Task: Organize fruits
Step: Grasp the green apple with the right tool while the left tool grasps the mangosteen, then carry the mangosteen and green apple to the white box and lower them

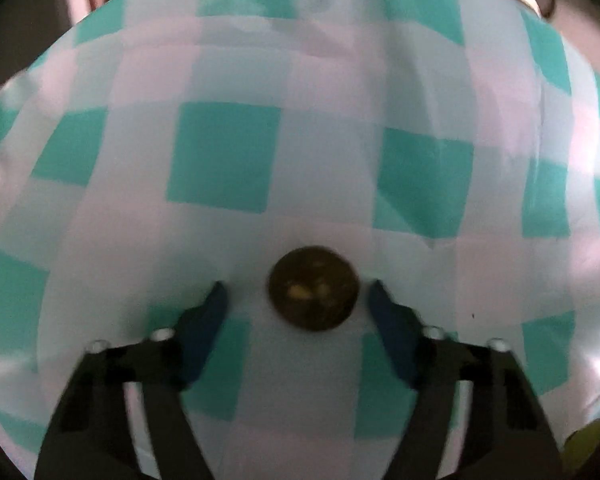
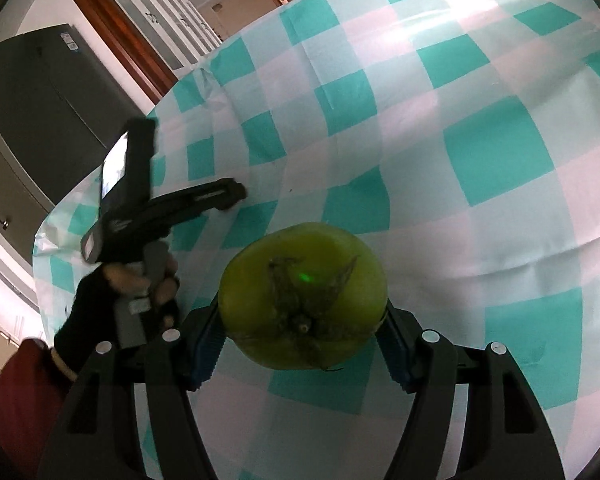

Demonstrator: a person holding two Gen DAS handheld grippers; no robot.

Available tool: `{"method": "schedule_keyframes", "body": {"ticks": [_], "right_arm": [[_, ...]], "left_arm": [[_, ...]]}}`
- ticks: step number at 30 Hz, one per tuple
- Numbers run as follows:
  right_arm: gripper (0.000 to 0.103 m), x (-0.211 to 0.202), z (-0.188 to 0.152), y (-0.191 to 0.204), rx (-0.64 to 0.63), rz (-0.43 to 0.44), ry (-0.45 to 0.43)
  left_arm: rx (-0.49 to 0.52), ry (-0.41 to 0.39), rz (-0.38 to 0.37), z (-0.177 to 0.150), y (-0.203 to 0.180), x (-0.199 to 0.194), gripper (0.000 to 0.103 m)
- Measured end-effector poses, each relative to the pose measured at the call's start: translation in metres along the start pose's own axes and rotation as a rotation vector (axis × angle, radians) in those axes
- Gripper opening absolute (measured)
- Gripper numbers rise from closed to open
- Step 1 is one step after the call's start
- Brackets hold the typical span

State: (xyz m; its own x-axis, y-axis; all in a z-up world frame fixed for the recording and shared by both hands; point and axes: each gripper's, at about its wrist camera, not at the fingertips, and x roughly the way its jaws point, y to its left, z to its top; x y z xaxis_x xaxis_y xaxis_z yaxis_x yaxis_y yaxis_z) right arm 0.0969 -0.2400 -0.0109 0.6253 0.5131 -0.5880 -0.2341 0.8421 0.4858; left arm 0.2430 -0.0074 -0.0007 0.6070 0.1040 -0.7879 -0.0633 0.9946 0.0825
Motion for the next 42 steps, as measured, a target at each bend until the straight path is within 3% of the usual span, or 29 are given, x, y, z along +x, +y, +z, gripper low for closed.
{"method": "schedule_keyframes", "body": {"ticks": [1,2,3,5,10,14,18,21,37,42], "right_arm": [[0.066,0.0,0.0,0.0,0.0,0.001,-0.001],[0.066,-0.001,0.0,0.0,0.001,0.002,-0.002],[0.066,-0.001,-0.001,0.0,0.003,0.004,-0.004],[0.066,-0.002,-0.001,0.0,0.007,0.005,-0.012],[0.066,-0.002,-0.002,0.0,0.006,0.004,-0.014],[0.066,-0.002,-0.003,0.001,0.002,-0.002,-0.012],[0.066,-0.003,-0.003,0.002,0.004,-0.002,-0.015],[0.066,-0.003,-0.003,0.001,0.006,-0.001,-0.017],[0.066,-0.001,-0.001,0.002,0.01,-0.026,-0.006],[0.066,-0.01,-0.013,0.012,0.039,-0.107,0.003]], "left_arm": [[0.035,-0.011,0.004,-0.001,-0.006,-0.002,0.044],[0.073,-0.019,0.009,-0.003,-0.012,-0.005,0.043],[0.096,-0.026,0.023,-0.009,-0.016,-0.009,0.043],[0.081,-0.043,-0.024,-0.024,-0.016,-0.024,0.043],[-0.068,-0.087,-0.204,-0.102,0.015,-0.096,0.043],[-0.153,-0.102,-0.262,-0.17,0.05,-0.146,0.043],[-0.272,-0.097,-0.322,-0.21,0.077,-0.161,0.043],[-0.318,-0.108,-0.328,-0.216,0.082,-0.166,0.043],[-0.325,-0.099,-0.356,-0.21,0.083,-0.161,0.043],[-0.33,-0.115,-0.389,-0.216,0.088,-0.173,0.043]]}}
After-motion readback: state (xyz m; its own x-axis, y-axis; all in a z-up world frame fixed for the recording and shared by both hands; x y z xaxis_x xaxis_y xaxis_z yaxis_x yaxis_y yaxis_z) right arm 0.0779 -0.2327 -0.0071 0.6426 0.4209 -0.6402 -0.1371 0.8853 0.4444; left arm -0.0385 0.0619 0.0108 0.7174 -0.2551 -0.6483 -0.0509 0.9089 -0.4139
